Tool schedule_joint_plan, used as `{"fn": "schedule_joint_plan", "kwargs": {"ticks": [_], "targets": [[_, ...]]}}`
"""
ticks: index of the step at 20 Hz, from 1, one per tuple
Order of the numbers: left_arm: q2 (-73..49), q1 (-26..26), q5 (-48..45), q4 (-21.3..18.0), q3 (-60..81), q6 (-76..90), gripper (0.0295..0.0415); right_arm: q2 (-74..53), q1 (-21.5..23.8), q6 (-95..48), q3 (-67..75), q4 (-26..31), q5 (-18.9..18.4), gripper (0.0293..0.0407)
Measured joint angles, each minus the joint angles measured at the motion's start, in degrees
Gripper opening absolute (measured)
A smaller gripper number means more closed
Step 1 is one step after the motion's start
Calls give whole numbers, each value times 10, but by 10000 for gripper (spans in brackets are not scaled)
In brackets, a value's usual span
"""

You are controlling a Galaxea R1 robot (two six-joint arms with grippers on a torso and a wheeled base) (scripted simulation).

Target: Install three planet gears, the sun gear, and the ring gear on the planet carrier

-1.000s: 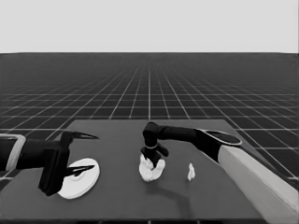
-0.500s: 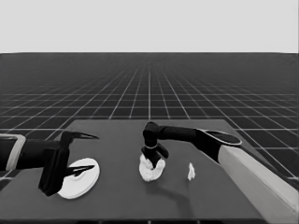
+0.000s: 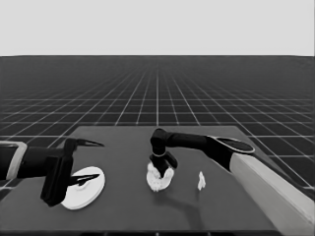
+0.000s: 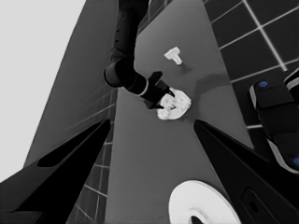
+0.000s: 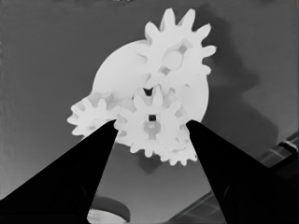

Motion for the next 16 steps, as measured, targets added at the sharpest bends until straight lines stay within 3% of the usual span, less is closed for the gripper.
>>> {"fn": "schedule_joint_plan", "kwargs": {"ticks": [2,4,5,12,13,14,16], "targets": [[0,0,0,0,0,0,385,0,0,12,0,0,0,309],[0,0,0,0,0,0,385,0,0,18,0,0,0,369],[0,0,0,0,0,0,385,0,0,19,0,0,0,380],[0,0,0,0,0,0,385,0,0,21,0,0,0,385],[0,0,0,0,0,0,385,-5,28,-205,23,24,-16,393],[0,0,0,0,0,0,385,-7,49,-346,33,39,-22,391],[0,0,0,0,0,0,385,-9,69,-481,40,55,-24,386]]}}
